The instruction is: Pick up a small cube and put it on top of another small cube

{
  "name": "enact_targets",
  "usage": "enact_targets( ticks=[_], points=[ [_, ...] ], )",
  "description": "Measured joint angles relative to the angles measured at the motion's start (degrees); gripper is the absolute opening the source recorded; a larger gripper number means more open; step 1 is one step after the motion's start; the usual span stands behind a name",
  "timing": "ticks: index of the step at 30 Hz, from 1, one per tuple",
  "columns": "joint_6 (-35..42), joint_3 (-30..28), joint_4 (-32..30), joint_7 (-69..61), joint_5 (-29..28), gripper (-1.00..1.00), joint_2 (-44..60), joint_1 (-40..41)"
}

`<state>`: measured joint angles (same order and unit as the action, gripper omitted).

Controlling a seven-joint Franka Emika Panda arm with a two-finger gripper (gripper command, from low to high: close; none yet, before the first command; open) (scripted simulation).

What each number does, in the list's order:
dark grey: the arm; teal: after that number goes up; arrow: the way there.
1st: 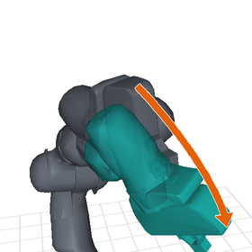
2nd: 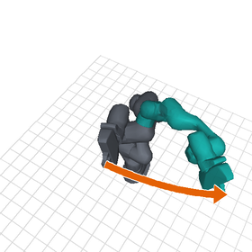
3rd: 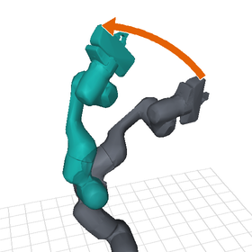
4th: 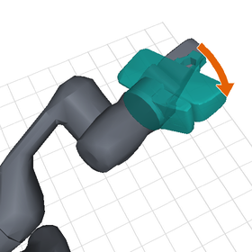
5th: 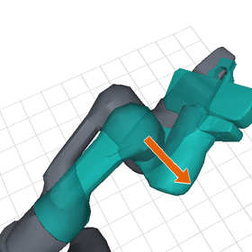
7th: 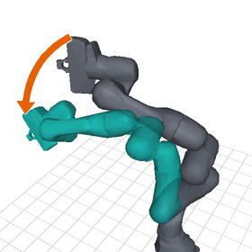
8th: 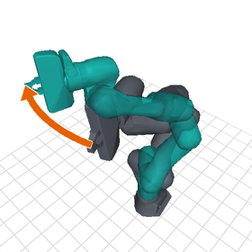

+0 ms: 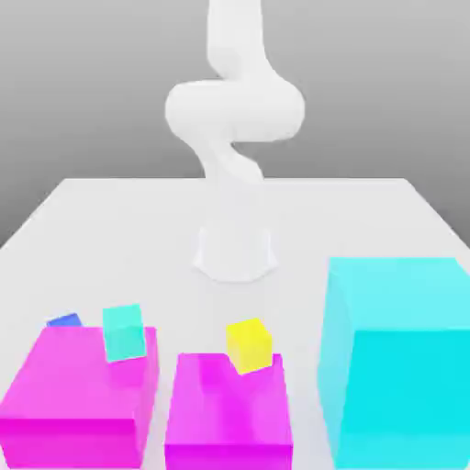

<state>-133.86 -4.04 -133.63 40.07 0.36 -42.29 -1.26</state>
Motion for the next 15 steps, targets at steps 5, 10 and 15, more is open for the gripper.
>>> enact_targets(
  ticks=[5,10,15],
  points=[
    [-4.30,-8.49,-3.80,-11.95,0.89,0.00,7.13,-2.56],
    [-8.49,-16.87,-7.49,-23.72,2.05,0.00,13.93,-4.88],
    [-12.23,-23.99,-10.82,-34.81,3.75,0.00,20.12,-6.45]
  ],
)
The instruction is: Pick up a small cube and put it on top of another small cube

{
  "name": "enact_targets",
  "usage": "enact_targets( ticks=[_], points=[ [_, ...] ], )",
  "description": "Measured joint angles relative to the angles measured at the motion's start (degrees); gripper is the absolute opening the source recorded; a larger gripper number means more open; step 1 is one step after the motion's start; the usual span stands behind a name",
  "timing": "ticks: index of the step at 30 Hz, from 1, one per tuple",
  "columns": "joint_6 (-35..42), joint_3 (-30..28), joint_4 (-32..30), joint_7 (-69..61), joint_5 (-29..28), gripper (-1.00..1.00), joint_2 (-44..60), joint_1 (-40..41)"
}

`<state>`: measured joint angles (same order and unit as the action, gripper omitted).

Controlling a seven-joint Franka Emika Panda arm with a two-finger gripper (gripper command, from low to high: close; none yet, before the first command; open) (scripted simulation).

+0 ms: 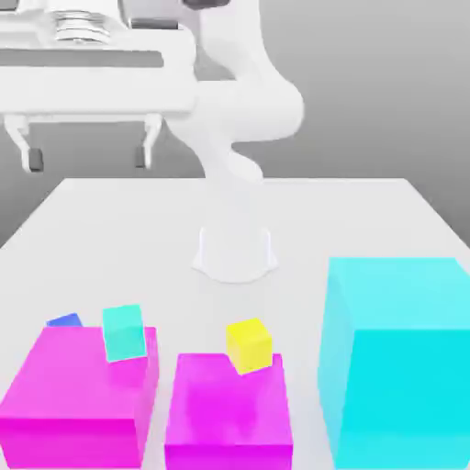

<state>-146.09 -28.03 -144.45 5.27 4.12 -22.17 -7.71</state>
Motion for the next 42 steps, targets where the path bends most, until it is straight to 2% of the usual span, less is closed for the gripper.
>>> enact_targets(
  ticks=[5,10,14,18,22,23,25,31,32,39,42],
  points=[
    [-4.55,-8.18,-4.01,-13.99,2.75,0.00,7.86,-1.46],
    [-8.59,-13.85,-7.65,-27.60,6.40,0.00,15.41,-1.27],
    [-11.76,-16.18,-10.54,-38.23,9.05,0.00,21.41,1.96],
    [-15.09,-16.59,-13.38,-46.48,8.93,0.00,26.40,6.19],
    [-17.90,-11.76,-12.87,-53.73,15.68,0.00,31.11,10.17],
    [-17.90,-11.76,-12.87,-53.73,15.68,0.00,31.11,10.17],
    [-19.57,-6.52,-11.83,-58.37,21.63,0.00,34.16,14.16],
    [-23.52,6.56,-9.48,-68.34,34.74,0.00,41.08,24.37],
    [-24.04,8.23,-9.15,-69.77,36.65,-1.00,42.03,25.62],
    [-23.83,8.05,-9.18,-69.75,36.60,-1.00,41.93,25.48],
    [-22.50,3.49,-10.01,-66.24,31.95,-1.00,39.45,21.95]
  ],
)
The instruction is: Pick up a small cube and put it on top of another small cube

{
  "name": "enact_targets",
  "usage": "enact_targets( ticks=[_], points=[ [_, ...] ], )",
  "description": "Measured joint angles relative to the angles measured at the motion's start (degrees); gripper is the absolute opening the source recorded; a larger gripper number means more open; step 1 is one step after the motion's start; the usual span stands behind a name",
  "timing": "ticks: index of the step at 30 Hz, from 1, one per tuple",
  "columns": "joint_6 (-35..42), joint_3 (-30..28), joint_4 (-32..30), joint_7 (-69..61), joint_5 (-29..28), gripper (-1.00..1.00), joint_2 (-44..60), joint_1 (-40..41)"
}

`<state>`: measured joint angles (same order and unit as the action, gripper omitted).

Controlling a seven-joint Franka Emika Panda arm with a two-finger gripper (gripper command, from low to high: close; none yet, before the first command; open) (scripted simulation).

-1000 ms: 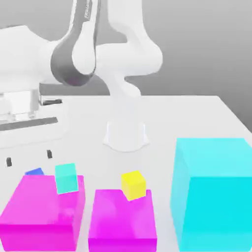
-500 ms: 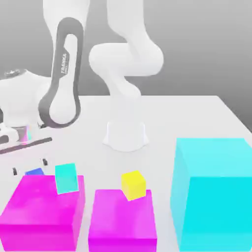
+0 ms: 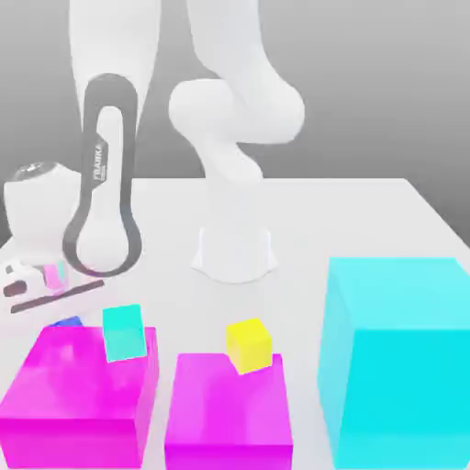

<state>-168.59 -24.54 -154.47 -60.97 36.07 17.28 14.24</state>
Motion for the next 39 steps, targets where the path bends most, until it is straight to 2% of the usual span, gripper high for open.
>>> enact_targets(
  ticks=[6,10,14,17,20,24,31,33,37,38,39],
  points=[
    [3.64,-11.43,-2.31,10.12,-13.39,-1.00,-6.65,-8.52],
    [6.00,-16.49,-3.88,17.36,-22.84,-1.00,-11.17,-11.55],
    [6.42,-18.27,-2.46,25.68,-24.33,-1.00,-9.99,-13.50],
    [7.68,-19.74,1.80,30.66,-25.89,-1.00,-10.37,-15.45],
    [11.77,-17.44,4.05,35.35,-32.29,-1.00,-15.51,-20.44],
    [18.28,-11.47,2.99,38.63,-40.17,-1.00,-23.81,-25.91],
    [28.58,0.87,-3.51,36.00,-46.43,-1.00,-36.35,-34.89],
    [28.23,2.35,-4.76,34.53,-46.92,-1.00,-36.88,-36.75],
    [20.02,1.71,-6.54,32.53,-45.19,-1.00,-30.20,-38.30],
    [18.05,1.47,-6.90,32.14,-44.75,1.00,-28.55,-38.52],
    [18.05,1.47,-6.90,32.14,-44.75,1.00,-28.55,-38.52]
  ],
)
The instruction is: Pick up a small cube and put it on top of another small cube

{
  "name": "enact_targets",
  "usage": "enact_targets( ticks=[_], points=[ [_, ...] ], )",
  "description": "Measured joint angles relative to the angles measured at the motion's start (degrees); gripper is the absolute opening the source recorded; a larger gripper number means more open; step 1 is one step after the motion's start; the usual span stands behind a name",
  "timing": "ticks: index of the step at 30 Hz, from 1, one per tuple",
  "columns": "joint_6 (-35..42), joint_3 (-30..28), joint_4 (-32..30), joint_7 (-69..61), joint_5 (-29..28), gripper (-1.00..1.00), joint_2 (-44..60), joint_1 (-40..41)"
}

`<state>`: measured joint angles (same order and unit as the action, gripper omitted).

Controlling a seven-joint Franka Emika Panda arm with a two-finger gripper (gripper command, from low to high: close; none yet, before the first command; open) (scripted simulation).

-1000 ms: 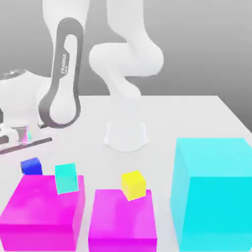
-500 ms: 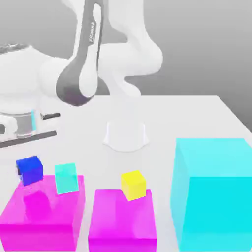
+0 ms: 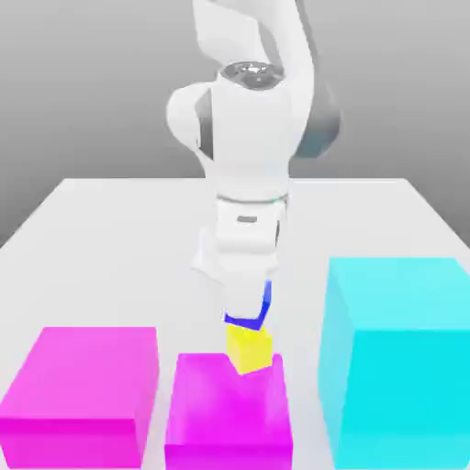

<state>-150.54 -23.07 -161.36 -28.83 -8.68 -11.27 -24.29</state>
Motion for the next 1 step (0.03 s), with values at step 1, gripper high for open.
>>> enact_targets(
  ticks=[1],
  points=[
    [0.00,0.00,0.00,0.00,0.00,1.00,0.00,0.00]
  ],
)
